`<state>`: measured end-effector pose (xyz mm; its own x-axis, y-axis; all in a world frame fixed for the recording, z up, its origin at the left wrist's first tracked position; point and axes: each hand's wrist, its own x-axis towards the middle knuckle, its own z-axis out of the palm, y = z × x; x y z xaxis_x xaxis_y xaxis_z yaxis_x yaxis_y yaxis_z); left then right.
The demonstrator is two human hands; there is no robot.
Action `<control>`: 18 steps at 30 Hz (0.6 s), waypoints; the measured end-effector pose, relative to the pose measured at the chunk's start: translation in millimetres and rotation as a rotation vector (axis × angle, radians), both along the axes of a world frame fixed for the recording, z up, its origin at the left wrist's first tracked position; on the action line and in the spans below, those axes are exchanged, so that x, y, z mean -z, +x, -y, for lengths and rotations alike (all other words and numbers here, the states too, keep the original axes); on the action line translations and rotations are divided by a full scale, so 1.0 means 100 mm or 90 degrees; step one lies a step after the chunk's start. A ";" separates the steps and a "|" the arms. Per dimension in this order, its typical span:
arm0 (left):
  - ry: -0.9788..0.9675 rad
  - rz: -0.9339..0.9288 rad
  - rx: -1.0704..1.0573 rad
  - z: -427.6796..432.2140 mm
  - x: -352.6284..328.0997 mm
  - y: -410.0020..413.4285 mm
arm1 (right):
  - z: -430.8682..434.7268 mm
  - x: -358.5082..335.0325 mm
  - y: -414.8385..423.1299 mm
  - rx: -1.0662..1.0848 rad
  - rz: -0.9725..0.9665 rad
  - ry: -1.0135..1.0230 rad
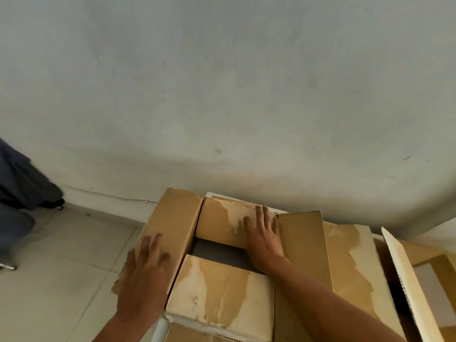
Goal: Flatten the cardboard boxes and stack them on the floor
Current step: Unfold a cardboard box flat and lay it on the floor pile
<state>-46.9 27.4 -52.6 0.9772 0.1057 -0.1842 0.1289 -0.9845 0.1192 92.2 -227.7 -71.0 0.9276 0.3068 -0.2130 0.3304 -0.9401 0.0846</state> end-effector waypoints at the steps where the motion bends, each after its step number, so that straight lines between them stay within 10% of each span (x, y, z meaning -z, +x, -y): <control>1: -0.019 -0.005 -0.006 0.12 0.05 0.00 | -0.02 0.06 0.01 -0.006 0.000 -0.012; 9: -0.104 -0.080 -0.072 0.43 0.20 0.10 | -0.09 0.28 0.07 -0.086 0.093 -0.014; 18: -0.095 -0.242 -0.132 0.55 0.15 0.47 | 0.10 -0.51 0.22 0.024 -0.096 0.122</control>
